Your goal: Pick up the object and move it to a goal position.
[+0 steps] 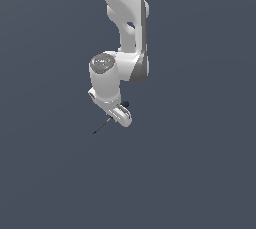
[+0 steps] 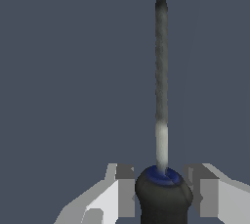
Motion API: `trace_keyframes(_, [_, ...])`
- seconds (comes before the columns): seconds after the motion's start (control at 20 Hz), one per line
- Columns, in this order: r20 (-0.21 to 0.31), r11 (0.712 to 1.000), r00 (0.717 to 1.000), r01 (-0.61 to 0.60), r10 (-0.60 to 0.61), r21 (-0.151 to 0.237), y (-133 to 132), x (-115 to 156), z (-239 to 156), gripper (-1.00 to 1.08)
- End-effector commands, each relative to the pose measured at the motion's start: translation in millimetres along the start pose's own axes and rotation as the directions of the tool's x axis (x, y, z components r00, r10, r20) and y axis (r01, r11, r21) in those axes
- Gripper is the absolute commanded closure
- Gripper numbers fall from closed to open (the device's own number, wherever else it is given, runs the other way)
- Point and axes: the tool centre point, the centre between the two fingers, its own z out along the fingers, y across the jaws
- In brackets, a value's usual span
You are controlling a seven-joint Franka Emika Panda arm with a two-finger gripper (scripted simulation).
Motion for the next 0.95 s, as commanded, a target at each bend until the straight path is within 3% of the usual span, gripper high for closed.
trace_keyframes(0.0, [0.000, 1.000, 1.000, 0.000, 0.000, 0.001, 25.0, 6.9, -15.2, 1.08])
trace_keyframes(0.45, [-0.001, 1.000, 1.000, 0.000, 0.000, 0.001, 95.9, 29.9, -58.5, 1.08])
trace_keyframes(0.9, [-0.002, 1.000, 1.000, 0.001, -0.001, 0.000, 111.6, 37.5, -69.1, 1.08])
